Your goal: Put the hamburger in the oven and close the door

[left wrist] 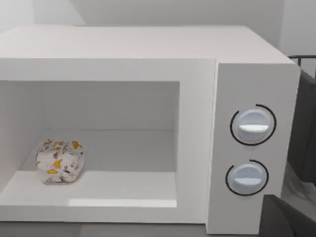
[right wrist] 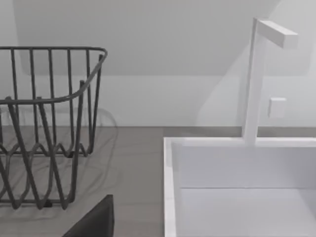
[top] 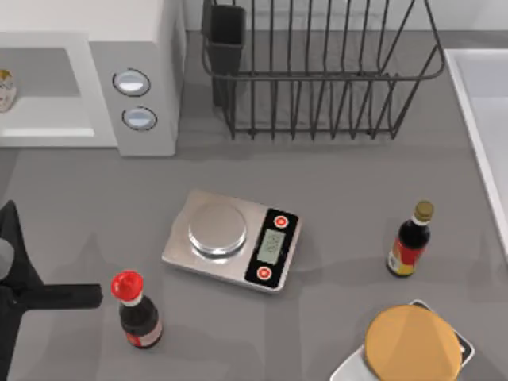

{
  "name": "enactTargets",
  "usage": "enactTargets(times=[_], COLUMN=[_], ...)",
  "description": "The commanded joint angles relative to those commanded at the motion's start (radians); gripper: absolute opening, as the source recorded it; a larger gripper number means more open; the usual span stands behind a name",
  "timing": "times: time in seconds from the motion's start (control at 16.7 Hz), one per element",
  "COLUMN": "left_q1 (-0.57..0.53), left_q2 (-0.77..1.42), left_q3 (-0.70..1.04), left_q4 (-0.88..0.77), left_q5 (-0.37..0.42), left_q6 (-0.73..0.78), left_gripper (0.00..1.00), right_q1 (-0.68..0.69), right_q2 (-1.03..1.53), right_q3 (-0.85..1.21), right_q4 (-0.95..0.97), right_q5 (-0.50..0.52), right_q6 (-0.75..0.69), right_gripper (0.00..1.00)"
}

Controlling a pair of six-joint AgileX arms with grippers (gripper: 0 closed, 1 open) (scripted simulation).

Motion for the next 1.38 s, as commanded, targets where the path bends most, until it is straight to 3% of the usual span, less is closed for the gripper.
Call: enactTargets(times=[0.36,0.6,0.9,1.38], left_q1=[0.034,0.222,0.663,1.372], left_q2=[0.026,0.191,0.521,1.096], left_q3=[0.022,0.17,0.459,0.947], left_q4=[-0.016,-0.101,-0.289,-0.669], left_q5=[0.022,0.143,0.419,0.974], left_q6=[0.024,0.152,0.388,0.738], left_gripper=[0.0,0.0,0.0,0.0], right_q1=[0.0,0.0,0.0,0.0], right_q2=[0.0,0.0,0.0,0.0], right_q3=[0.0,0.0,0.0,0.0], right_q4=[0.0,0.0,0.0,0.0], right_q5=[0.0,0.0,0.0,0.0], right_q6=[0.0,0.0,0.0,0.0], right_gripper=[1.0,1.0,1.0,1.0])
